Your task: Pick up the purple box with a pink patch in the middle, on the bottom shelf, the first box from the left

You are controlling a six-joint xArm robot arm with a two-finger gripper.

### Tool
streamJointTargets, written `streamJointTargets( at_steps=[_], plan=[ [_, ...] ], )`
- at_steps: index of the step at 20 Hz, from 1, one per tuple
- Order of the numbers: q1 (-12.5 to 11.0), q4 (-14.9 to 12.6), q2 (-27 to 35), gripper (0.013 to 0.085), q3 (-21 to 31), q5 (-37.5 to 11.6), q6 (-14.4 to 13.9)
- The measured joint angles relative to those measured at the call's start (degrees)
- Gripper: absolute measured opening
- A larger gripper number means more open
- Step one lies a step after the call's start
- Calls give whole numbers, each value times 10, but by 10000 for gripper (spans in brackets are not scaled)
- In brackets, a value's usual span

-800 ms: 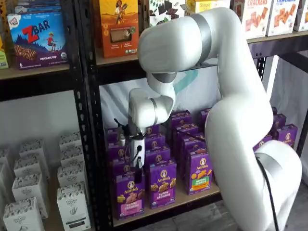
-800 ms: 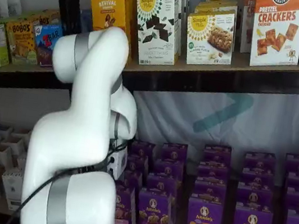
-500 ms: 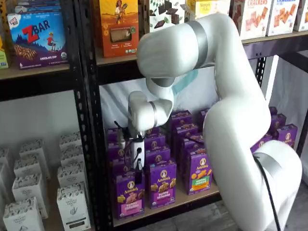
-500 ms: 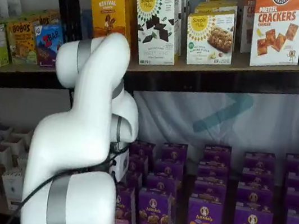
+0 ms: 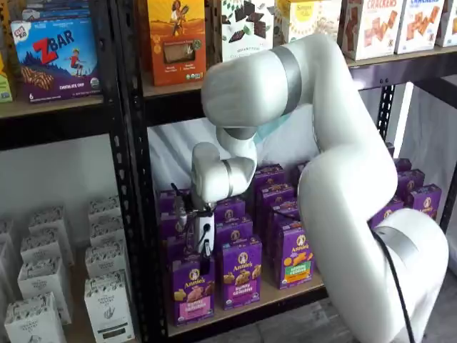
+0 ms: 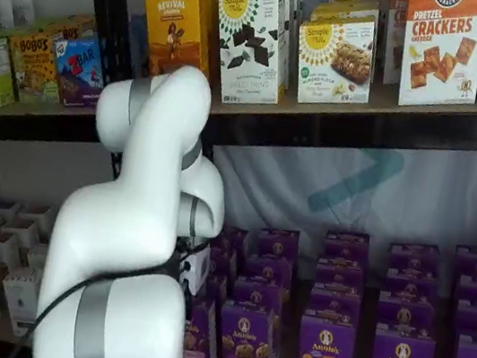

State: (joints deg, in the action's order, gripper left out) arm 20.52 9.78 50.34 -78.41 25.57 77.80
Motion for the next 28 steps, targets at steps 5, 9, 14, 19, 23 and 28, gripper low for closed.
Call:
streamJointTargets(
  at_steps=[5, 9, 14, 19, 23, 28],
  plan=[
    [-2, -8, 24, 850, -26, 3, -5],
    [-4, -22, 43, 850, -44, 3, -16],
    [-3, -43, 72, 850, -69, -1, -35],
    [-1, -42, 94, 850, -92, -1, -36],
    [0, -45, 108, 850, -104, -8, -40],
    [1, -47, 117, 810, -113, -6, -42]
  ],
)
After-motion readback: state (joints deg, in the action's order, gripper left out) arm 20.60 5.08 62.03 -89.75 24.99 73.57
